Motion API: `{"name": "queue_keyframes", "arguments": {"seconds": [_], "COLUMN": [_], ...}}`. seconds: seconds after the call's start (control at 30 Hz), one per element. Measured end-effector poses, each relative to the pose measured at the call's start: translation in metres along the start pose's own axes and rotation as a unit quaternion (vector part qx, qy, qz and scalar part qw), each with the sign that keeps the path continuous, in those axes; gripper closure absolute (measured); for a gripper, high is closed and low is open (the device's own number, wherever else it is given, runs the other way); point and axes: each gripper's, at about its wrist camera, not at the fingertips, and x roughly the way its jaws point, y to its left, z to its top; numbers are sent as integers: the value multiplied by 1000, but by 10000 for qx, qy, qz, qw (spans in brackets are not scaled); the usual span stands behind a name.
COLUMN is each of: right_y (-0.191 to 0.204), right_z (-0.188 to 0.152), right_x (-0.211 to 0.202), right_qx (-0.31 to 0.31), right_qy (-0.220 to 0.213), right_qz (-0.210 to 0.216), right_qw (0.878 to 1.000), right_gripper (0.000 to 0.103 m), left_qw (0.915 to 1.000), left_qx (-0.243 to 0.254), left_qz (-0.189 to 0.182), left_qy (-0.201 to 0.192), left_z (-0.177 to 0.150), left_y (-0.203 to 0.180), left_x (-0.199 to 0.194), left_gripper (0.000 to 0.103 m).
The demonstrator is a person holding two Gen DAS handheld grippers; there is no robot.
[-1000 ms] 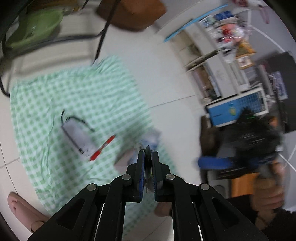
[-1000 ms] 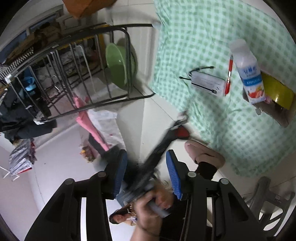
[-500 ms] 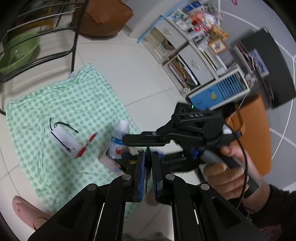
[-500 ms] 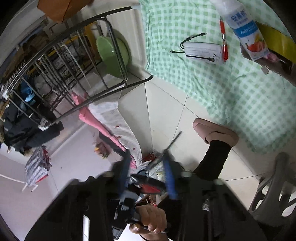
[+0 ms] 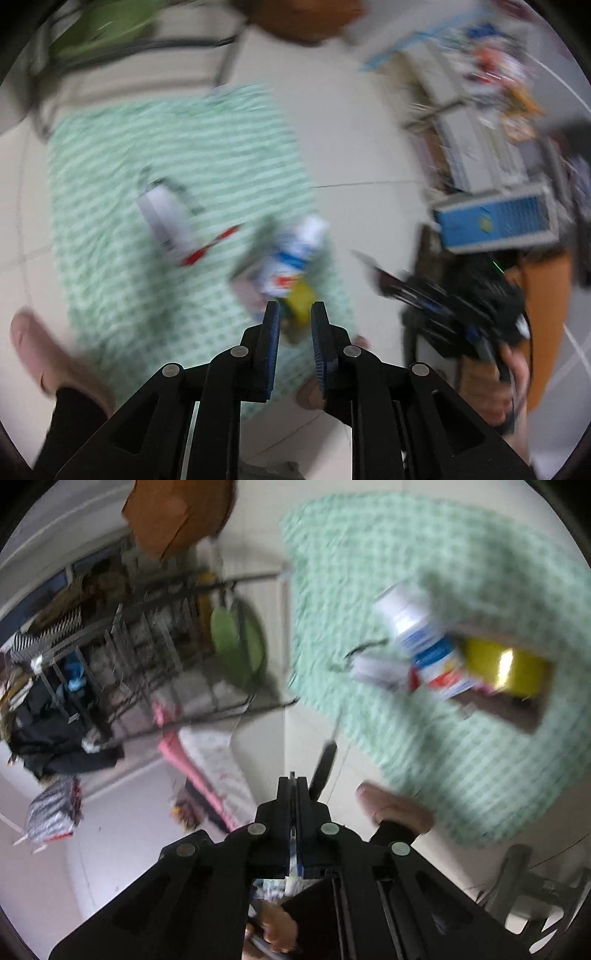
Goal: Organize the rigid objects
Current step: 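Pass the car keys from the left gripper into the right gripper, then lower the car keys into the pink box and open the right gripper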
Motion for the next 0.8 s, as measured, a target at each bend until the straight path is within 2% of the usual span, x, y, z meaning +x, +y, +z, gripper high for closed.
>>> {"name": "queue_keyframes", "arguments": {"seconds": [0.07,0.1,0.17,0.23,0.3,0.47,0.6,0.8], "right_y": [-16,-21,-42,-56,-69,-92,-107,-120], "right_z": [7,8,12,15,18,26,32,39], "right_x": [-15,-19,-28,-30,-27,-7,10,34], "right_qx": [25,63,252,421,557,781,835,830], "right_qy": [-238,-304,-462,-528,-563,-497,-401,-256], "right_qz": [-244,-336,-570,-725,-951,-1333,-1668,-1942], "right_qw": [9994,9990,9970,9951,9923,9867,9816,9771], "right_gripper": [99,99,99,99,99,99,99,97], "left_qw": [9982,9963,9891,9820,9811,9882,9887,9870], "left_qx": [-447,-688,-1292,-1659,-1652,-1248,-1272,-1322], "left_qz": [351,390,153,-64,-24,-123,4,220], "left_qy": [199,348,686,903,1010,883,793,884], "left_z": [6,7,9,10,14,21,15,10], "left_y": [19,28,45,52,50,30,37,40], "left_x": [15,23,42,56,63,62,63,59], "left_gripper": [89,89,89,88,88,73,71,71]}}
